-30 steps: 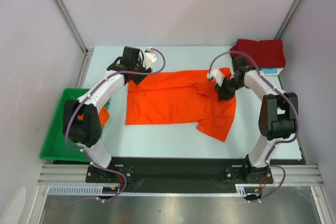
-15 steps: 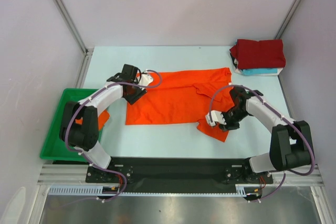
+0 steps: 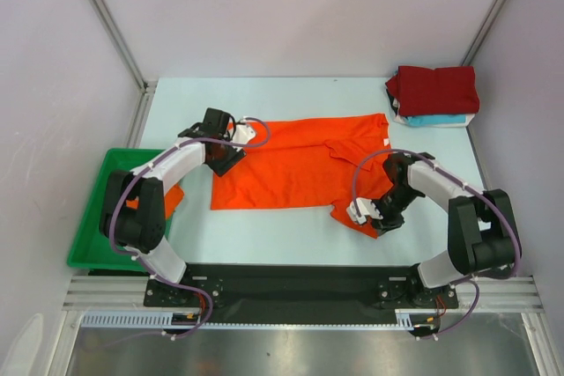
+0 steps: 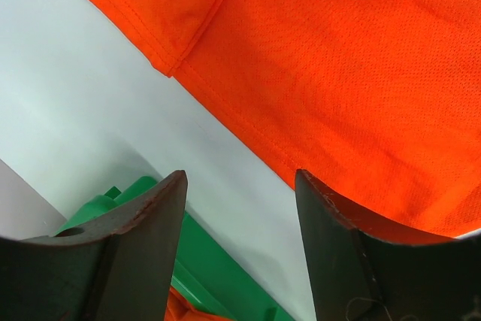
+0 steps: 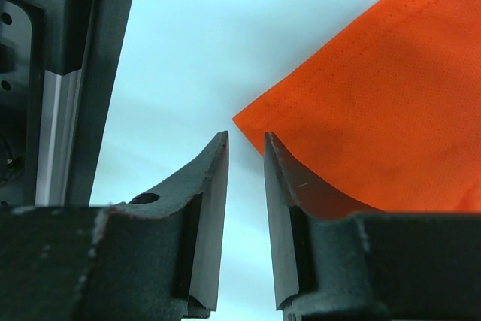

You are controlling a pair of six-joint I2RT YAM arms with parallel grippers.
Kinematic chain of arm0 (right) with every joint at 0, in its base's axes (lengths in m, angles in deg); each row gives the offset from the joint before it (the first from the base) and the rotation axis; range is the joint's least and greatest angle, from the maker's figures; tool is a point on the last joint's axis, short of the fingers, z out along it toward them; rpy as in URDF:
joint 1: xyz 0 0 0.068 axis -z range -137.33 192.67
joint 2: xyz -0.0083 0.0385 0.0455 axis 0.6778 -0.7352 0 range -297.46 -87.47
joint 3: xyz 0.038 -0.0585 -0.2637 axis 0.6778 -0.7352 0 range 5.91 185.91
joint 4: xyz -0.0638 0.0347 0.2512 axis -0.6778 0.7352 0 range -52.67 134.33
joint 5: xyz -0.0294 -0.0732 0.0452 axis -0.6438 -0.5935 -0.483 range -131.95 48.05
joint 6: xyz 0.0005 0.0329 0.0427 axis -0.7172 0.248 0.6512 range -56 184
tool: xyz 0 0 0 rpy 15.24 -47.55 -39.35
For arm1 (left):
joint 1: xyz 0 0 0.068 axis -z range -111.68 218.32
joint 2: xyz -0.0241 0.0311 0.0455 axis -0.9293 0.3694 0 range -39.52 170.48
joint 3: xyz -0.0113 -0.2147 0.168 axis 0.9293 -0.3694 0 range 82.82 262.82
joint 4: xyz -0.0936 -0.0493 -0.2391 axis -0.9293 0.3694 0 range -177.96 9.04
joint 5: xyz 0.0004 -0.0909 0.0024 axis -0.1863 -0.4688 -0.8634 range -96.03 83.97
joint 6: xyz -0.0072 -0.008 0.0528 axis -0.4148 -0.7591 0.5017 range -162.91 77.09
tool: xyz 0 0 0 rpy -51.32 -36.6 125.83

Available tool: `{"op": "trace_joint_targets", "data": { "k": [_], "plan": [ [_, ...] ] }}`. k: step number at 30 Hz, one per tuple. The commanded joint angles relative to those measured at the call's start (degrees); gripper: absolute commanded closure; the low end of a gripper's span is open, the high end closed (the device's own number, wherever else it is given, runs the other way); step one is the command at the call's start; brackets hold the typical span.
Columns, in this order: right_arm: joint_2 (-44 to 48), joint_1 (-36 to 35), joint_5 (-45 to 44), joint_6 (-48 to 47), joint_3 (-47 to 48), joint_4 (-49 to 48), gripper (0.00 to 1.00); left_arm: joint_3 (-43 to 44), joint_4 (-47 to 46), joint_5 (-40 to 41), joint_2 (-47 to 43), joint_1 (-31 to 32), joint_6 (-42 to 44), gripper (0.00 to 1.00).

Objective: Fold and stack the t-shirts
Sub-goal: Fold the tshirt

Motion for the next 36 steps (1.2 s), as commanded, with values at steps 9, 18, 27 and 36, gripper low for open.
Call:
{"op": "trace_joint_targets", "data": {
  "k": [9,18,27,36],
  "plan": [
    [-3.1,-0.4,0.1,-5.2,1.7,2.8,0.68,-1.1,0.6,0.2,-1.1,-1.3,0.0,0.35],
    [-5.1,-1.6,-2.3,-2.8,-0.4,-2.3,0.62,-3.1,2.3,-0.6,-3.0,-2.3,0.3,0.34],
    [-5.1,-2.7,-3.3,-0.5,-2.6,-4.9,0.91,-4.2,6.8,-4.6,-7.6,-4.0,-1.2,0.35],
    [-3.6,-2.7,-4.0,4.1,-1.3,-7.2,1.00,-11.2,14.0,-10.8,-14.6,-5.0,2.0,0.36]
  ]
}}
